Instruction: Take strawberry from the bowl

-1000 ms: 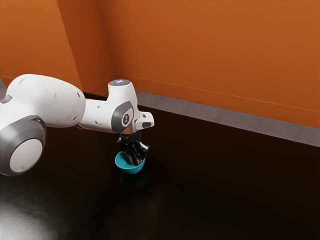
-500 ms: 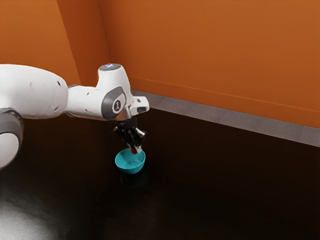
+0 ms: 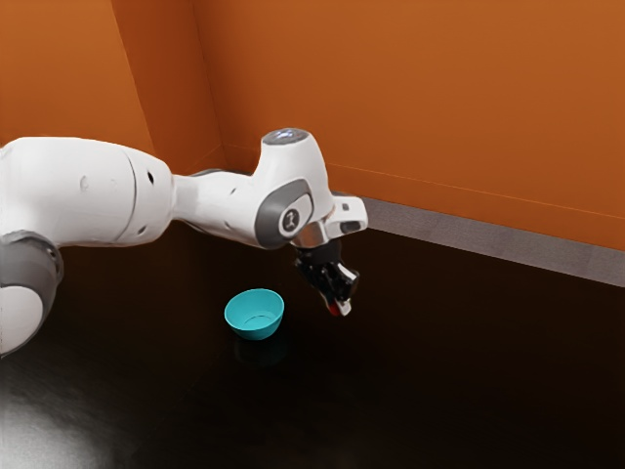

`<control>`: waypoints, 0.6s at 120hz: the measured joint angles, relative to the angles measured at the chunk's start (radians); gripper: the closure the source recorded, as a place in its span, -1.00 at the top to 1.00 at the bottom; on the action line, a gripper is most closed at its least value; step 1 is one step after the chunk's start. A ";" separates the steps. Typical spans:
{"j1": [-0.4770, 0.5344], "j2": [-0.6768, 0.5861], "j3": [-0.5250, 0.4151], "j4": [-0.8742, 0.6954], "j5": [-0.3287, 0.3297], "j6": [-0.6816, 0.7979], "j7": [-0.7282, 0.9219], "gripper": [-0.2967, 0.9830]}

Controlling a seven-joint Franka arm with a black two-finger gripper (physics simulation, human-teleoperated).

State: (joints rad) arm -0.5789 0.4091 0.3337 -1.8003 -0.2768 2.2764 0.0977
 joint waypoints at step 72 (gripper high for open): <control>0.005 0.083 -0.081 0.148 -0.026 -0.008 -0.007 0.17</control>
State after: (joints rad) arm -0.5739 0.4918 0.2526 -1.6522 -0.3024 2.2686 0.0910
